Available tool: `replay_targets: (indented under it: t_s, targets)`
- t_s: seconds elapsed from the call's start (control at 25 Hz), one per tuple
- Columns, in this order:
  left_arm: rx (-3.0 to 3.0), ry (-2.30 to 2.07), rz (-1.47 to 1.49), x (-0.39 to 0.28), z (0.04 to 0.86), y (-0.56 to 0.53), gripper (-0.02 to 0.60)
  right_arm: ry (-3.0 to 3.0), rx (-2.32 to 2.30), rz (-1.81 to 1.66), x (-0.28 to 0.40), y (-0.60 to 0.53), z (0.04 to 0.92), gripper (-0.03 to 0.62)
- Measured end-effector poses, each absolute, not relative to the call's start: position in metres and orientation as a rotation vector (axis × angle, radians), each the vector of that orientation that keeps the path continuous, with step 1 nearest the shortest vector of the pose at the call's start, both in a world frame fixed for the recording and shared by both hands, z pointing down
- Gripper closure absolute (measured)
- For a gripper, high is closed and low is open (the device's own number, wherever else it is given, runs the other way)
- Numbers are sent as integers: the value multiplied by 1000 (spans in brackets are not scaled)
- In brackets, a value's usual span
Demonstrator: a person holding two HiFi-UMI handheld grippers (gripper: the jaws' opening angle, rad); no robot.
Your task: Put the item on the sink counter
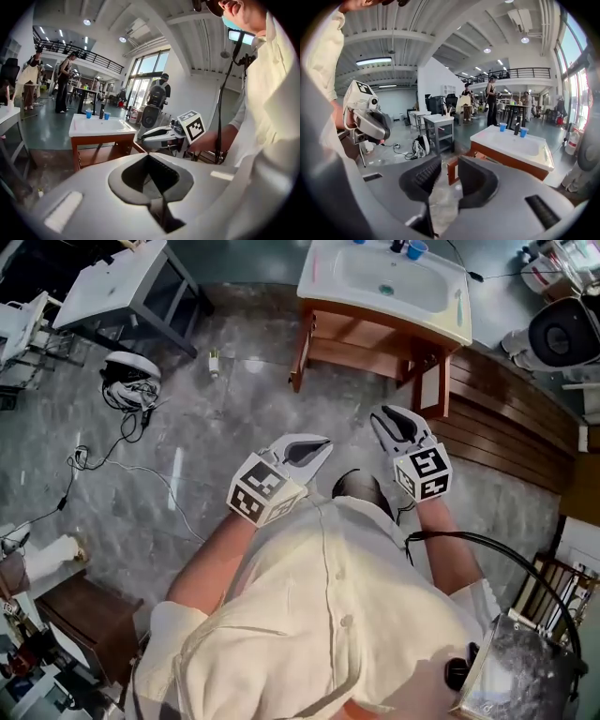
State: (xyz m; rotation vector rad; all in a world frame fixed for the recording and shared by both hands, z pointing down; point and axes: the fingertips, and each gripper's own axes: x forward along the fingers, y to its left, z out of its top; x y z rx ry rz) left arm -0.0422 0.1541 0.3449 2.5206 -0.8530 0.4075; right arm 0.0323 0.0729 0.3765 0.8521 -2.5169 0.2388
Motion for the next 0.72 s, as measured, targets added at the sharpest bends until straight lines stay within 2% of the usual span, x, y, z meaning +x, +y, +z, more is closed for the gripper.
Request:
replay_targets:
  t_s: [0.72]
  targets:
    - [2257, -1245, 421, -130, 356, -45, 577, -2571, 741, 296, -112, -269, 432, 499]
